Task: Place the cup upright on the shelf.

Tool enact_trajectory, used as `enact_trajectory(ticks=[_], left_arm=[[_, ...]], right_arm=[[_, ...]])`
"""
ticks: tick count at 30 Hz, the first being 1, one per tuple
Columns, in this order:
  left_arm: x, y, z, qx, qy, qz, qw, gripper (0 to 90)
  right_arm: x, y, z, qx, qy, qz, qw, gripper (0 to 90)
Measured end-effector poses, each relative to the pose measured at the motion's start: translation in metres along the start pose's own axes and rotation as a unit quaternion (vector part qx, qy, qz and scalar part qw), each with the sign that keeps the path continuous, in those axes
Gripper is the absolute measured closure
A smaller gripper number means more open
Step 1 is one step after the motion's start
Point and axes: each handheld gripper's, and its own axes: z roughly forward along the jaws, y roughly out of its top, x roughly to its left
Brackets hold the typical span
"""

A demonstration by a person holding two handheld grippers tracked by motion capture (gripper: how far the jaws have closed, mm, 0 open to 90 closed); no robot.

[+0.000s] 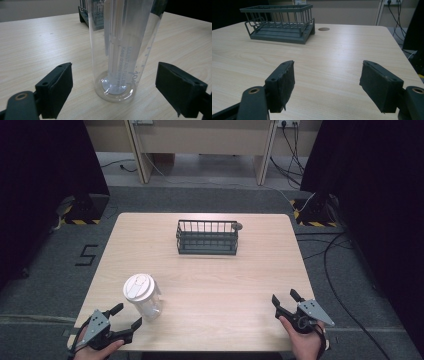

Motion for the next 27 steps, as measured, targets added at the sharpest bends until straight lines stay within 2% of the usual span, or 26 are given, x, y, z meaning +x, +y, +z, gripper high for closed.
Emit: enact_trajectory(ticks=[5,14,27], left_arm=[[-0.004,0.001,0.004,0.008,-0.005,0.01,0.9999,13.9],[-0.008,0.004,0.011,0.011,-0.008,0.003,0.9999,13.9],[-0.005,0.015,0.027,0.007,-0.011,0.009,0.9999,13.9]], right_arm=[[0.0,-0.001,0.0,0.004,0.005,0.004,1.0,27.0],[0.001,0.0,0.001,0.005,0.011,0.003,0.9999,26.4],[0.002,-0.002,0.003,0.013,0.012,0.004,0.9998,25.3]])
